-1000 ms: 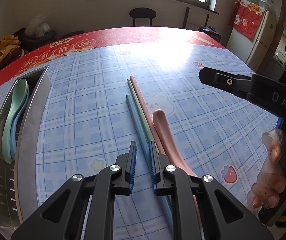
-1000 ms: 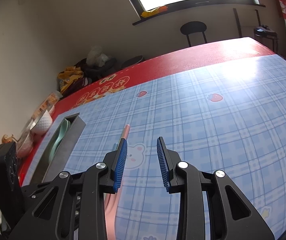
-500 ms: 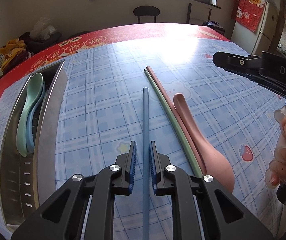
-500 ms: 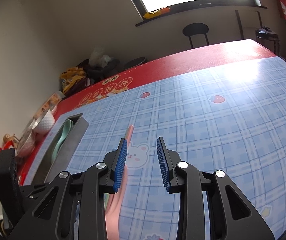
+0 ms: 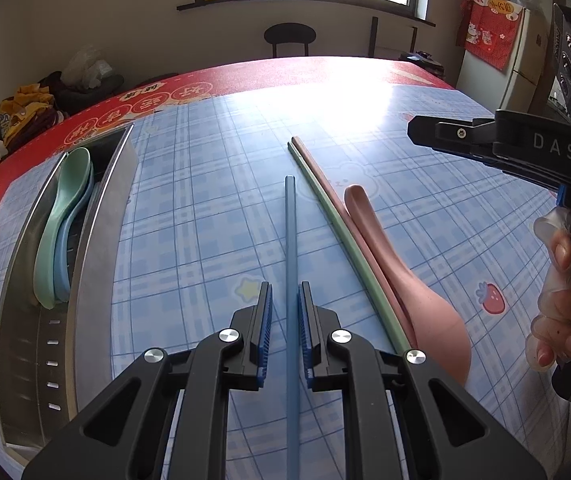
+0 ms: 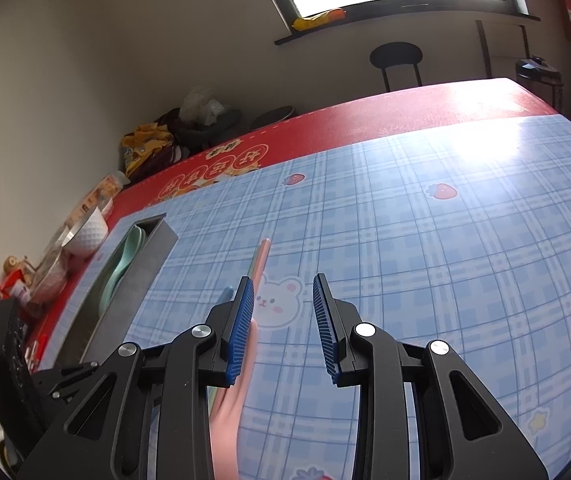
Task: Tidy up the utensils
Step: 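Close the left tool on the dark blue chopstick while the right tool moves to the pink spoon handle, then close the right tool on the pink spoon handle while the left tool holds the blue chopstick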
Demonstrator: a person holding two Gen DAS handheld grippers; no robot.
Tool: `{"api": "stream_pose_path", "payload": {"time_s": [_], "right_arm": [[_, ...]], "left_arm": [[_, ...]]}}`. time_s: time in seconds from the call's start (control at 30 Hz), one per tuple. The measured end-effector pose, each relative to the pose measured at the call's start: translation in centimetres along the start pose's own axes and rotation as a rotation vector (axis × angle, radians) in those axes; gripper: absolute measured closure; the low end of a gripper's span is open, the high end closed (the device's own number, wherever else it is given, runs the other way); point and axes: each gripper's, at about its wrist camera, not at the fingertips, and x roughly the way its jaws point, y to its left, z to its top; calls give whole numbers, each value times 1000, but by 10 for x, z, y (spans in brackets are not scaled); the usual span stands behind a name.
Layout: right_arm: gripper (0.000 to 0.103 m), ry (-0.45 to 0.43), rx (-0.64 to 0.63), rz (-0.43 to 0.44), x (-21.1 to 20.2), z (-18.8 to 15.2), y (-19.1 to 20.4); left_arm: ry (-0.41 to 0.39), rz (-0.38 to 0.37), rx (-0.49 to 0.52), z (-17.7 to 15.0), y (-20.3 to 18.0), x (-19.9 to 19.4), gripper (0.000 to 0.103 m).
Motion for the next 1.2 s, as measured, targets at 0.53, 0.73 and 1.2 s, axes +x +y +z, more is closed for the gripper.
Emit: {"api": "stream_pose_path", "payload": {"time_s": [0.53, 0.73, 1.2], "right_arm": [[72, 53, -38, 9, 15, -7, 5], [72, 97, -49, 35, 23, -8, 8], [72, 256, -66, 23, -20, -51, 33]], "left_arm": [[-102, -59, -123, -5, 28, -16, 97], [-115, -87, -143, -5, 33, -18, 97], [-151, -100, -146, -10, 33, -26, 97]]}}
